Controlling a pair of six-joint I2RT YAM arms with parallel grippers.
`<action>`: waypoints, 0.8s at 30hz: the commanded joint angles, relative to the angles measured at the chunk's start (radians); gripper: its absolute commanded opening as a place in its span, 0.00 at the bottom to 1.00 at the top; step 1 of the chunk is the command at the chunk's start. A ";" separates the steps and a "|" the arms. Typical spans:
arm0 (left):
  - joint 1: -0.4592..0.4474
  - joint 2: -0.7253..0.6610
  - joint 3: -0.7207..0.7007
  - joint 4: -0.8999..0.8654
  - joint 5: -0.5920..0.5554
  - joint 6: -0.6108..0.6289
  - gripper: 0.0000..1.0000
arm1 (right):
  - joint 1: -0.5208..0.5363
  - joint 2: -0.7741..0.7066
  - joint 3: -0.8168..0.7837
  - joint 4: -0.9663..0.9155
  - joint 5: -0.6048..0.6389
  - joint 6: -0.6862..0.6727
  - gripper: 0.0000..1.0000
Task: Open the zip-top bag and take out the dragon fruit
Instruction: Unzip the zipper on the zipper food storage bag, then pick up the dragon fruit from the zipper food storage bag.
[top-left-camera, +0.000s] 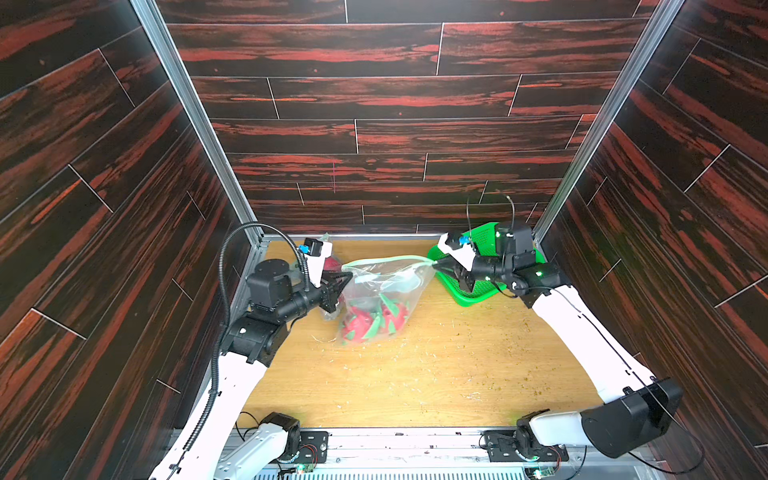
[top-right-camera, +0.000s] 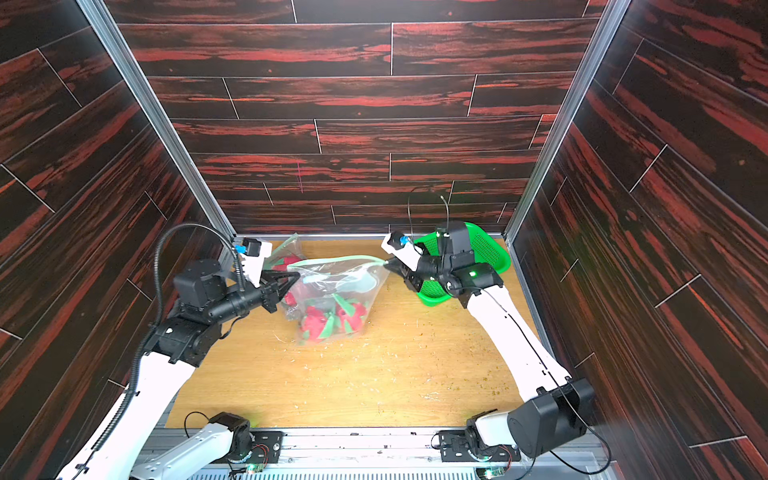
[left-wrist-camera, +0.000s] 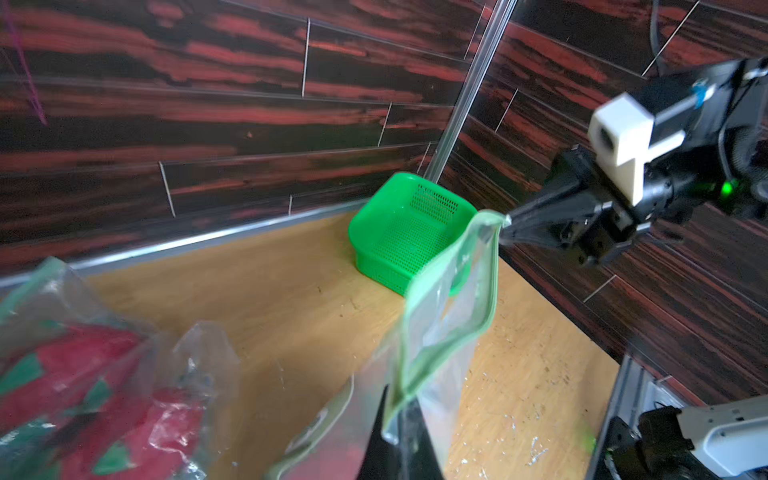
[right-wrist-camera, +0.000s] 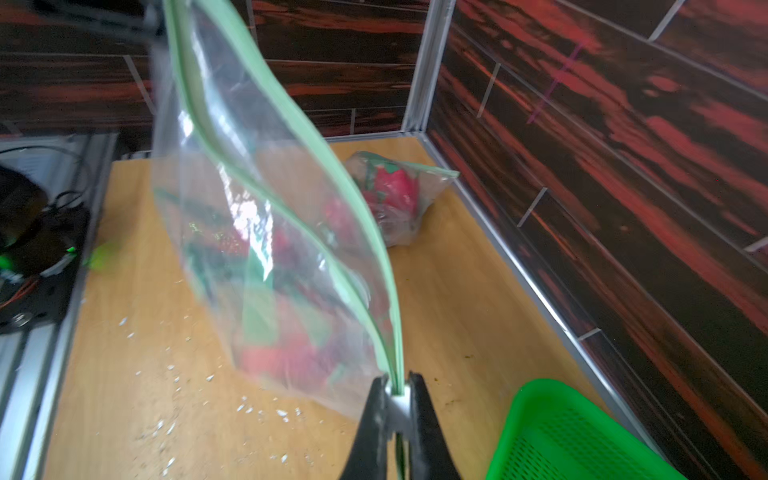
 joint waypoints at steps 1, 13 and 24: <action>-0.010 -0.017 -0.019 0.074 0.001 -0.002 0.00 | -0.011 0.025 0.046 0.027 0.049 0.063 0.00; -0.044 0.016 -0.114 0.079 0.060 -0.025 0.22 | -0.010 0.048 0.024 0.099 -0.086 0.076 0.00; -0.044 0.162 0.242 -0.189 -0.048 -0.099 0.43 | -0.010 0.041 -0.026 0.153 -0.113 0.053 0.00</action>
